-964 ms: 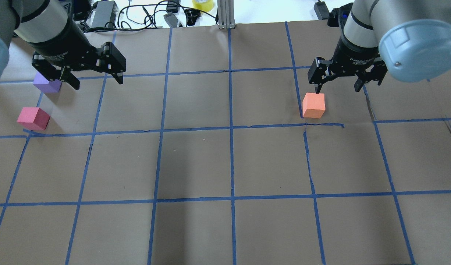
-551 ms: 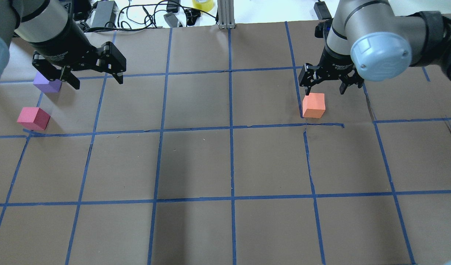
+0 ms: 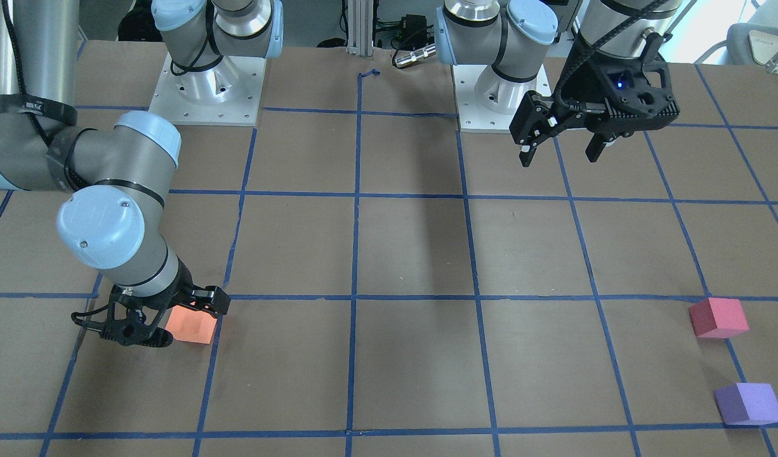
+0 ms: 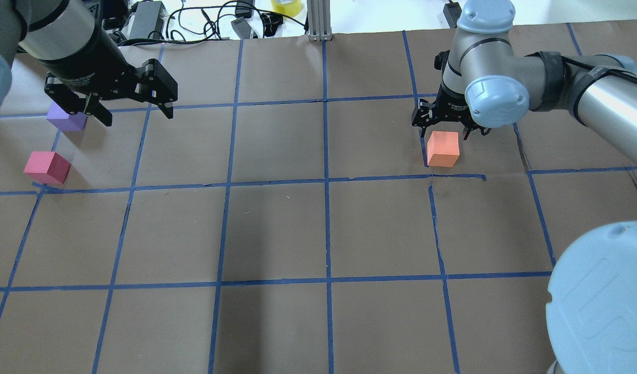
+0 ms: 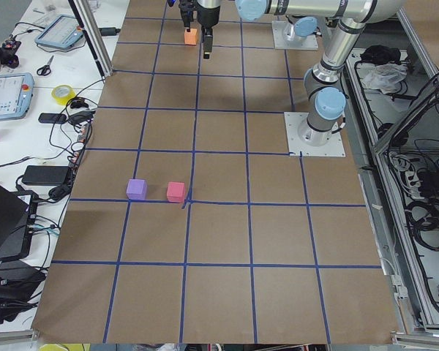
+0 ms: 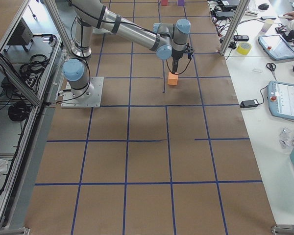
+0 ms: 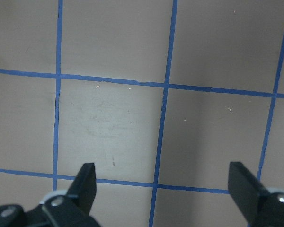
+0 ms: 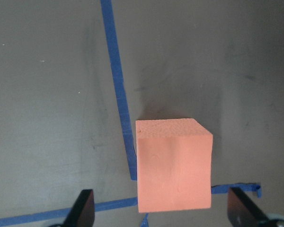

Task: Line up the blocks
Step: 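Lower the right gripper onto the orange cube and close it, then lift the orange cube with the right gripper toward the table center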

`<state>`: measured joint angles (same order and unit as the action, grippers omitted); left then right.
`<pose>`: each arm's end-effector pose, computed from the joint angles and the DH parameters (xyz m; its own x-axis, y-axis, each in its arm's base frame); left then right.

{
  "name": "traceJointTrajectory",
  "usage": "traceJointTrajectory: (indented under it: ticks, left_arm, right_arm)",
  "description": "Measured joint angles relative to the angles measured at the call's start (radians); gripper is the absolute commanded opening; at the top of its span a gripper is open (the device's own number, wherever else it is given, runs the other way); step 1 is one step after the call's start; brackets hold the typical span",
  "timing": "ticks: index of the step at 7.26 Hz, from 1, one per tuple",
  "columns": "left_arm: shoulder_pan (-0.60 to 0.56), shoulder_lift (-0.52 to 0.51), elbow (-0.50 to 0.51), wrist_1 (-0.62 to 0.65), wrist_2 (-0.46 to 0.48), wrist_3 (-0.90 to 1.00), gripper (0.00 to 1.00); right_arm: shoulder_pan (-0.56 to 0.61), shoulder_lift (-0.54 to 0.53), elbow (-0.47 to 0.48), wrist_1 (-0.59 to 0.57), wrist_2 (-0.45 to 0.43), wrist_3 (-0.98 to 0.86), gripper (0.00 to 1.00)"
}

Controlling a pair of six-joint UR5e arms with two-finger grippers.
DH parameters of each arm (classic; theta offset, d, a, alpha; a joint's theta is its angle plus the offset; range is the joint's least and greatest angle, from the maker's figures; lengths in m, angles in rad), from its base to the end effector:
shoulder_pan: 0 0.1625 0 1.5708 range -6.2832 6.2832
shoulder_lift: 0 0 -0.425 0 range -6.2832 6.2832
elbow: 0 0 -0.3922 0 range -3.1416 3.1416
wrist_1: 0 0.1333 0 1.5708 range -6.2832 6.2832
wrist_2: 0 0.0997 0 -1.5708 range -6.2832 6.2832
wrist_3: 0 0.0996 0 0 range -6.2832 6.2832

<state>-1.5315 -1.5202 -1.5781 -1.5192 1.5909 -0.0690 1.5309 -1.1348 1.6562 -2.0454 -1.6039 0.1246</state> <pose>-0.1124 -0.4838 0.5142 -0.9939 -0.1097 -0.0134 -0.1079 0.9895 -0.0959 0.1054 -0.6192 0.2483 -0.9860 0.1621 0.0386 0.1637 0.9856 0.0423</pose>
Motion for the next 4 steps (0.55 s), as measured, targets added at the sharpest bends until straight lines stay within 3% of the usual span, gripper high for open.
traceJointTrajectory:
  ticks: [4]
  left_arm:
    - [0.001, -0.001, 0.0, 0.005, -0.002, -0.001, 1.0]
  right_arm:
    - [-0.038, 0.067, -0.003, 0.001, 0.011, 0.018, 1.0]
